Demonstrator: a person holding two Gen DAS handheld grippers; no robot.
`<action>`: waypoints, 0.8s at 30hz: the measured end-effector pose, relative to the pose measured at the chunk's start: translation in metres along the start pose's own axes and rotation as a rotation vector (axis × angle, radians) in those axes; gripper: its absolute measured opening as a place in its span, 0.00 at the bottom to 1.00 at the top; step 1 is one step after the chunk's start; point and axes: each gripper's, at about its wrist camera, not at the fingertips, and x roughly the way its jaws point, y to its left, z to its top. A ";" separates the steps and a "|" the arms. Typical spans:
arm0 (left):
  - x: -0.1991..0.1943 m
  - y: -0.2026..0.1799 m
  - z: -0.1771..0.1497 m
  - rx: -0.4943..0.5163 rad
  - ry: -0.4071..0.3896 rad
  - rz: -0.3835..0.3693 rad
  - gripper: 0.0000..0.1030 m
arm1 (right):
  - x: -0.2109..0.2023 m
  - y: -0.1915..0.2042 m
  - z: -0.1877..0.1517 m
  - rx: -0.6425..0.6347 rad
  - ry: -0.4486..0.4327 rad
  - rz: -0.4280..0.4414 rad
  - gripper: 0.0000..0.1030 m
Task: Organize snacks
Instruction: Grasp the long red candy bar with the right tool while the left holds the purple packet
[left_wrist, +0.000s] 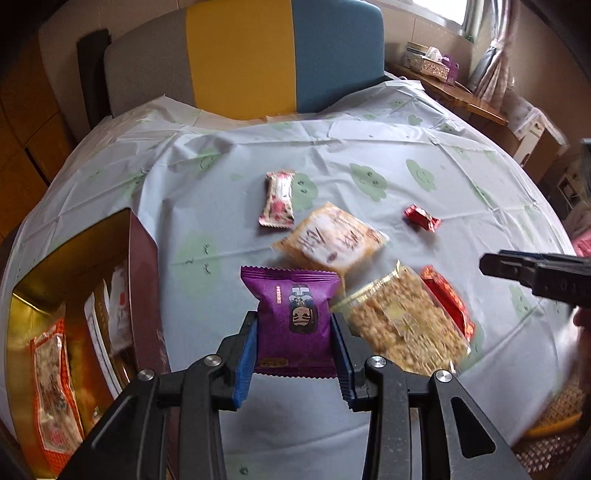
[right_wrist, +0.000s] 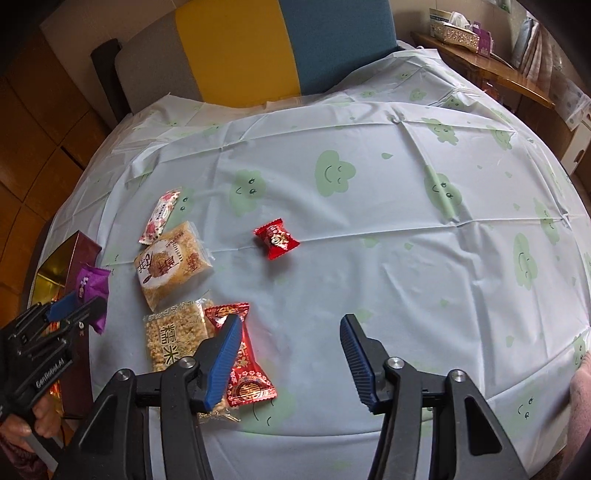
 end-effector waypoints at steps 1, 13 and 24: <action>-0.001 -0.003 -0.007 0.004 0.003 -0.006 0.37 | 0.002 0.002 -0.001 -0.010 0.011 0.019 0.39; -0.009 -0.013 -0.063 0.014 0.029 -0.073 0.37 | 0.042 0.026 -0.014 -0.114 0.182 0.038 0.37; -0.006 -0.017 -0.078 0.025 0.025 -0.070 0.38 | 0.051 0.035 -0.023 -0.252 0.154 -0.244 0.24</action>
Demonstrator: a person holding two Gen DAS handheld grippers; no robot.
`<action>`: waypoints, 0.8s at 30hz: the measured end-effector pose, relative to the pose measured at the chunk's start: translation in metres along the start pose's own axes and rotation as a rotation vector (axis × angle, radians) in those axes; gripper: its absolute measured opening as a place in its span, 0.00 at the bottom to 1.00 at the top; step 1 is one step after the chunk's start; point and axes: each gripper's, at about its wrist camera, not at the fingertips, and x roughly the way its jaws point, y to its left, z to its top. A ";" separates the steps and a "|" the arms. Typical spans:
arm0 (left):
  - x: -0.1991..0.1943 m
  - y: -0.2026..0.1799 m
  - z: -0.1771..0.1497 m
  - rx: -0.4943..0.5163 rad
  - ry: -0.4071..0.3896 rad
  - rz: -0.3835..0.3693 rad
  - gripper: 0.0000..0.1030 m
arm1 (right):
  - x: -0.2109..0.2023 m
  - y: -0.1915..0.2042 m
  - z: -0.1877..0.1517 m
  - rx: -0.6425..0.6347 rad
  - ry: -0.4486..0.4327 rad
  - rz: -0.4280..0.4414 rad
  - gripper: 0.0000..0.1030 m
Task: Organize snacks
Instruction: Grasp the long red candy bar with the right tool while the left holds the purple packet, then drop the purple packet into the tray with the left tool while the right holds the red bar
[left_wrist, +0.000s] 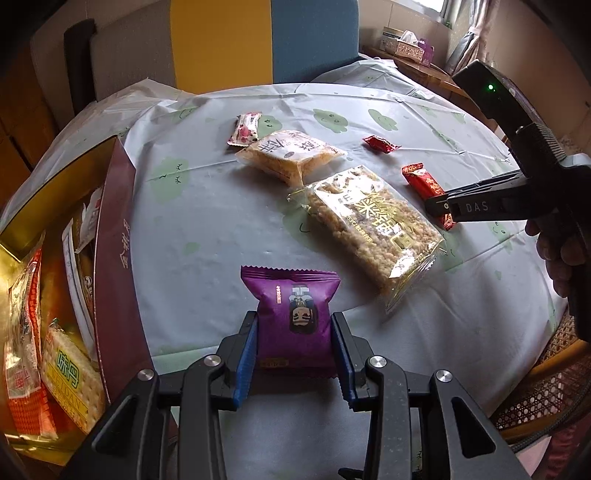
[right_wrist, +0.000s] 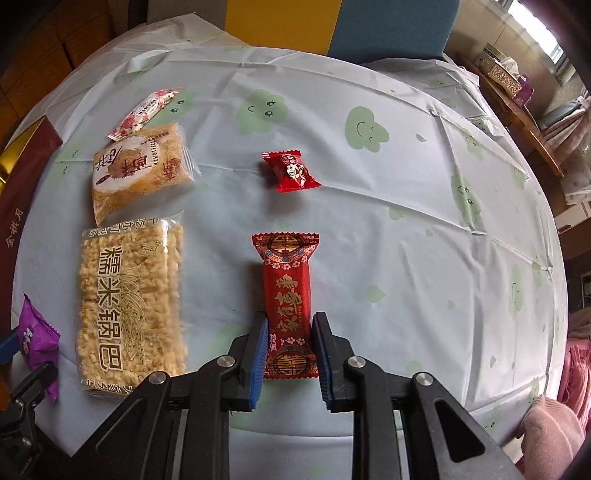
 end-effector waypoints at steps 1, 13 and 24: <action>0.000 0.001 0.000 -0.003 -0.002 -0.002 0.38 | 0.001 0.000 0.000 0.001 0.006 0.002 0.24; -0.001 0.001 -0.002 -0.005 -0.019 0.004 0.38 | 0.005 -0.015 0.002 0.033 0.011 0.017 0.27; -0.033 0.003 -0.001 -0.021 -0.092 -0.004 0.38 | 0.010 -0.013 0.009 -0.005 0.000 -0.008 0.25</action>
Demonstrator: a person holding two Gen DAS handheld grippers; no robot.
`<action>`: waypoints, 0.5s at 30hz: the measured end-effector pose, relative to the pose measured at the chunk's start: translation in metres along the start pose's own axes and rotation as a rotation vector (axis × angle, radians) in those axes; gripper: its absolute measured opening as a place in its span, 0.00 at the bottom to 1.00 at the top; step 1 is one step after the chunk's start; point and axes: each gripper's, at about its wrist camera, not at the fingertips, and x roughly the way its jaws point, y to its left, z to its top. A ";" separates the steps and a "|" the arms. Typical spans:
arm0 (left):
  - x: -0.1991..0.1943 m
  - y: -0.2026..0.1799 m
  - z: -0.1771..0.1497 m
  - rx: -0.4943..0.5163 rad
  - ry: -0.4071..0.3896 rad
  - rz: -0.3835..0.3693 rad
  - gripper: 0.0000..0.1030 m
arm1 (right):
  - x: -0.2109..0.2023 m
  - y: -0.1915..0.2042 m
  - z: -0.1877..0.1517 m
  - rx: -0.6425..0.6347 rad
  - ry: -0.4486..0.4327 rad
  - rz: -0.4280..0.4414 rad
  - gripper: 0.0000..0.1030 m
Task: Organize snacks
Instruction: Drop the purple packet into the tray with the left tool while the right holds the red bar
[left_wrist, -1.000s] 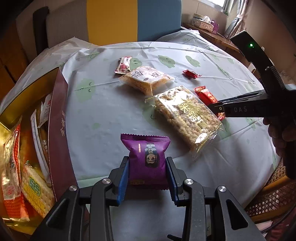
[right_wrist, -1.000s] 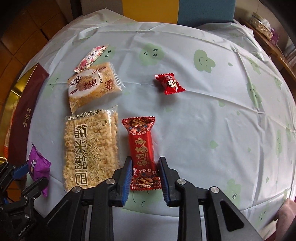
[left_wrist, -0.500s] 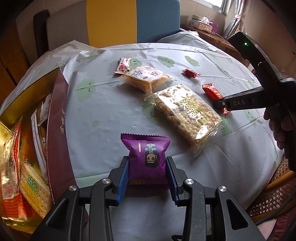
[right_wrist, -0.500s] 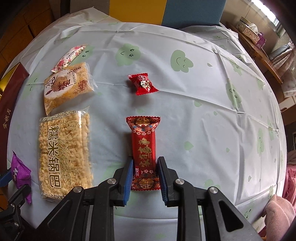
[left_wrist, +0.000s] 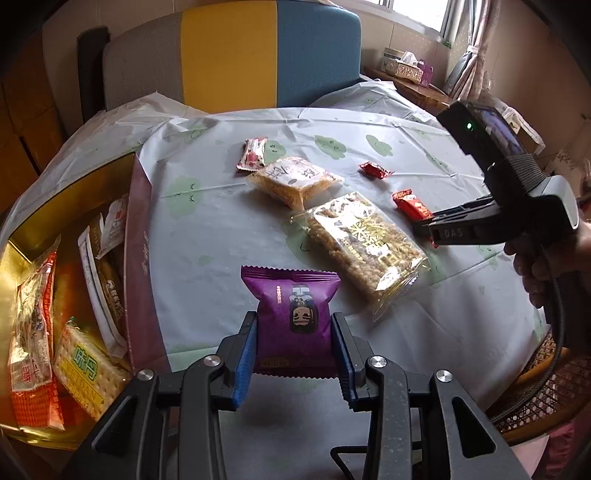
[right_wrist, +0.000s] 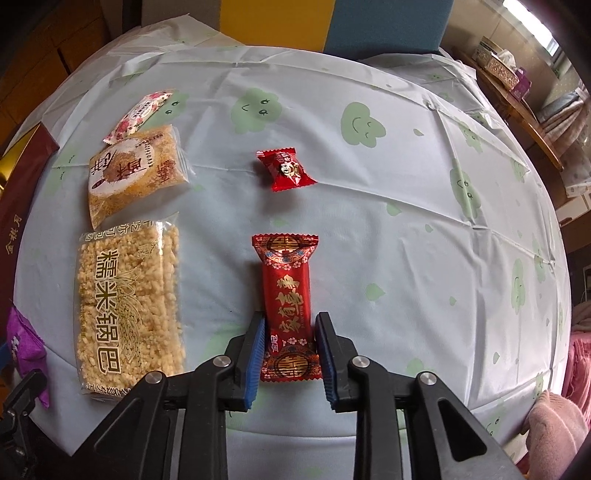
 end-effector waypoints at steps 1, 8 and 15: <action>-0.006 0.002 0.001 -0.002 -0.015 0.004 0.38 | 0.000 0.002 0.000 -0.016 -0.005 -0.012 0.25; -0.038 0.042 0.008 -0.108 -0.087 0.022 0.38 | 0.003 -0.002 0.001 -0.009 -0.004 -0.010 0.25; -0.057 0.103 0.004 -0.250 -0.126 0.141 0.38 | 0.004 0.001 -0.002 -0.009 -0.012 -0.014 0.26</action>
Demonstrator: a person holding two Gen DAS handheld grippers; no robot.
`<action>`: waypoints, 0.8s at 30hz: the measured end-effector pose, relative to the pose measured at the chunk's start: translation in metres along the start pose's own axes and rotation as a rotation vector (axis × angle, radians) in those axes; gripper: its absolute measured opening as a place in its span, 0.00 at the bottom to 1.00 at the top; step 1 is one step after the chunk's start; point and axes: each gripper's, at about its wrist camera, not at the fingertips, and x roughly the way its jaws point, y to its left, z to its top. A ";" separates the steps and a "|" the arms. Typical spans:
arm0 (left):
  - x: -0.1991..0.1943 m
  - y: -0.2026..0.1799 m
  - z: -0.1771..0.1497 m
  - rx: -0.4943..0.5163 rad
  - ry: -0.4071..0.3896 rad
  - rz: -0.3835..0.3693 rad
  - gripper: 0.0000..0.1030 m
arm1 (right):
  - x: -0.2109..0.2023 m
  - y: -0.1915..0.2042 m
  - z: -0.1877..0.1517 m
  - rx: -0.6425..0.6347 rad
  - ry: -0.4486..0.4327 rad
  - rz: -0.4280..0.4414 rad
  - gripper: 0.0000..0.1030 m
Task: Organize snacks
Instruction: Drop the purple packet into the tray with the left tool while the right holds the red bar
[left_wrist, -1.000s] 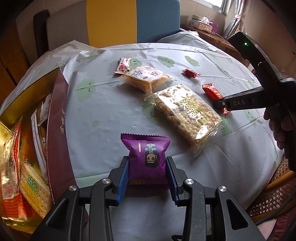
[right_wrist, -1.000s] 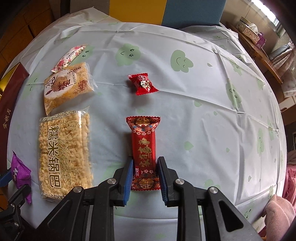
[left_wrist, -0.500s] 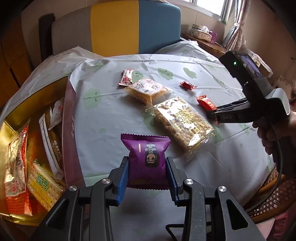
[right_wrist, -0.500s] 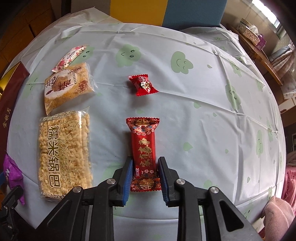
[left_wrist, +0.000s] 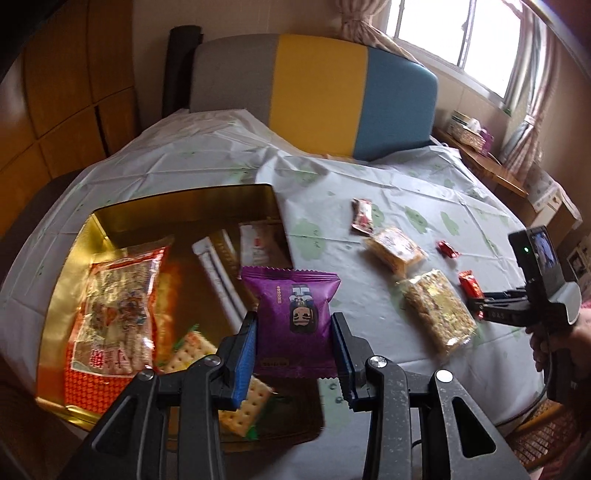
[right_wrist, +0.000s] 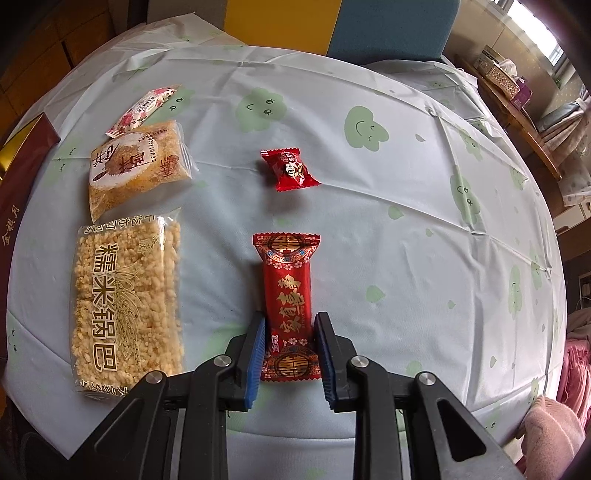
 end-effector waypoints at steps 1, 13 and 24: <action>0.000 0.008 0.001 -0.018 -0.001 0.021 0.38 | -0.002 0.001 -0.001 -0.003 -0.002 -0.006 0.29; 0.014 0.063 -0.003 -0.131 0.025 0.160 0.38 | -0.002 -0.008 -0.002 0.023 -0.003 -0.020 0.37; 0.028 0.069 -0.001 -0.146 0.042 0.185 0.38 | -0.003 0.015 -0.005 -0.046 -0.024 -0.059 0.29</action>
